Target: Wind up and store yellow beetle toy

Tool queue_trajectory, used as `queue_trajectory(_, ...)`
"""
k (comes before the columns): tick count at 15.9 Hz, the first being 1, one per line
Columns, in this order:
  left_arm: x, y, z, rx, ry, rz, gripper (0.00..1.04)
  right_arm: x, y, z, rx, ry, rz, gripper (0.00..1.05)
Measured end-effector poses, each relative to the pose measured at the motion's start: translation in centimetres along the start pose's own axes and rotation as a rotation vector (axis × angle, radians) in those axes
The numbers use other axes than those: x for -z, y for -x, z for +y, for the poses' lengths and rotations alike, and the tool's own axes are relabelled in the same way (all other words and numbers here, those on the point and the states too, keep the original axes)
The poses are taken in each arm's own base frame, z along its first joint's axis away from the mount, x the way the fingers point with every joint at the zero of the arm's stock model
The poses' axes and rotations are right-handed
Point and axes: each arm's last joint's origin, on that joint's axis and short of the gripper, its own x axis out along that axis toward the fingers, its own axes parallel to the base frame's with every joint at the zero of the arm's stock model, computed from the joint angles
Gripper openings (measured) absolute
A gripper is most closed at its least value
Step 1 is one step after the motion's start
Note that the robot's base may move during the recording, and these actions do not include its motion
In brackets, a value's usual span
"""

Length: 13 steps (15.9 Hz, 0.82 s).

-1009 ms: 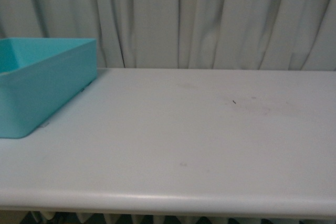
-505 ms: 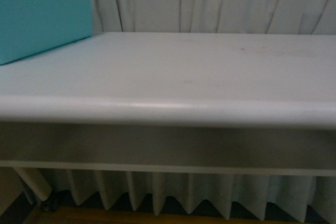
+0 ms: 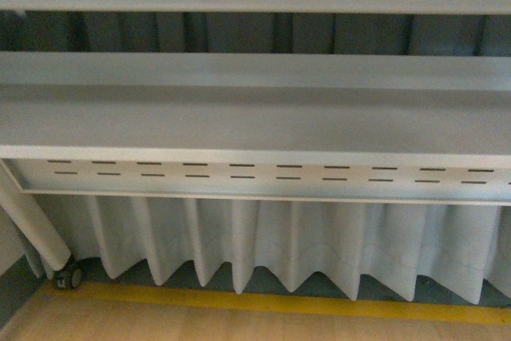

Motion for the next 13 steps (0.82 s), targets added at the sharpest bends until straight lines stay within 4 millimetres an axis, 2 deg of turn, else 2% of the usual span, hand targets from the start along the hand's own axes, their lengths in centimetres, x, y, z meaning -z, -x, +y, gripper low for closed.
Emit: queue_trajectory(13, -0.03, 0.00, 0.00, -0.001, 0.000, -0.003, 0.98, -0.02, 0.00, 0.00, 0.000, 0.000, -0.002, 0.98)
